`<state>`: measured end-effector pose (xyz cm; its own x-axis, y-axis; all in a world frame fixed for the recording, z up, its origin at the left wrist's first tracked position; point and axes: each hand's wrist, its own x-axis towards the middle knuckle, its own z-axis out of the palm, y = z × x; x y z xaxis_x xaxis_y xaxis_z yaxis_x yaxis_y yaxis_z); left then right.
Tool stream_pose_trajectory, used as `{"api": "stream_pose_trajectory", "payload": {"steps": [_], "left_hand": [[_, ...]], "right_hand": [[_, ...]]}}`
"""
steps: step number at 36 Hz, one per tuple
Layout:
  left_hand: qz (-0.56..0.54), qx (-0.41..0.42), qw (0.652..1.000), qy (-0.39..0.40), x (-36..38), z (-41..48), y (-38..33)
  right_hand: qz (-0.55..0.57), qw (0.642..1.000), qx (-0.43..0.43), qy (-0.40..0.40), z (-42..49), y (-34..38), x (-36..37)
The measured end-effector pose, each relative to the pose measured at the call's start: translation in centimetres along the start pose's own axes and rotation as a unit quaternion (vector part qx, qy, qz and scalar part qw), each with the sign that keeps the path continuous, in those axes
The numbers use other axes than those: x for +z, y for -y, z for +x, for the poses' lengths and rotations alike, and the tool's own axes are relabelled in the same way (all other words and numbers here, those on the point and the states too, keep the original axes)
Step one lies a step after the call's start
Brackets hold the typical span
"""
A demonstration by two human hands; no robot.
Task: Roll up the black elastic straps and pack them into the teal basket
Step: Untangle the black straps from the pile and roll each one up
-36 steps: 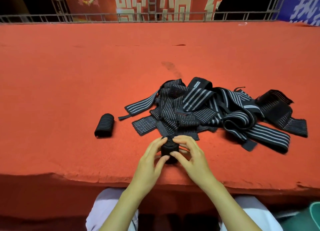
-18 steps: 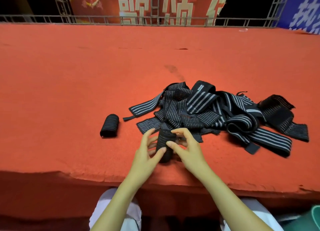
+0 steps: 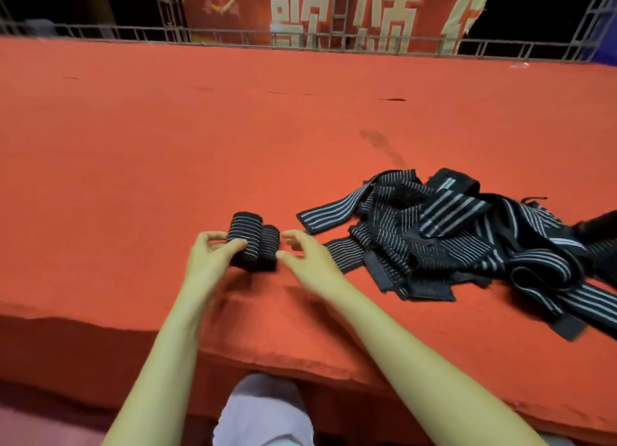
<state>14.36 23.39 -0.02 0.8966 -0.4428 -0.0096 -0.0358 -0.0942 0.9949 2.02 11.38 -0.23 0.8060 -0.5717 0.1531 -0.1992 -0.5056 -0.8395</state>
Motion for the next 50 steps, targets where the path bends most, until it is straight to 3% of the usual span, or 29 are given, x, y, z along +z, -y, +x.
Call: {"api": "stream_pose_trajectory", "payload": {"steps": [3, 7, 15, 19, 28, 35, 42, 50], "left_hand": [[0.005, -0.055, 0.998, -0.032, -1.5, 2.5, 0.9], [0.042, -0.105, 0.993, -0.017, -2.2, 4.7, 2.3], [0.113, -0.096, 0.989, 0.020, -1.5, 5.9, 3.3], [0.191, -0.060, 0.980, 0.022, -1.3, 5.5, 2.6], [0.196, -0.014, 0.980, 0.035, -1.5, 4.2, 2.8], [0.332, 0.078, 0.940, -0.009, -0.8, 3.0, 1.7], [0.332, 0.204, 0.921, 0.009, 3.4, 0.1, -0.4], [0.262, 0.265, 0.917, 0.142, 13.4, -4.4, -2.8]], "right_hand": [[-0.083, 0.996, -0.019, 0.028, 0.8, -0.4, 1.6], [-0.105, 0.994, -0.022, 0.027, 1.5, -1.2, 3.0], [-0.099, 0.994, -0.035, -0.003, 2.0, -1.6, 4.2], [-0.126, 0.991, -0.048, -0.010, 1.7, -1.6, 4.3], [-0.181, 0.982, -0.051, 0.030, 0.9, -2.0, 3.3], [-0.181, 0.980, -0.043, 0.064, 0.6, -1.5, 2.0], [-0.177, 0.982, -0.064, 0.004, -0.4, -2.1, -2.4], [-0.242, 0.961, -0.028, -0.129, -3.7, -5.7, -13.2]]}}
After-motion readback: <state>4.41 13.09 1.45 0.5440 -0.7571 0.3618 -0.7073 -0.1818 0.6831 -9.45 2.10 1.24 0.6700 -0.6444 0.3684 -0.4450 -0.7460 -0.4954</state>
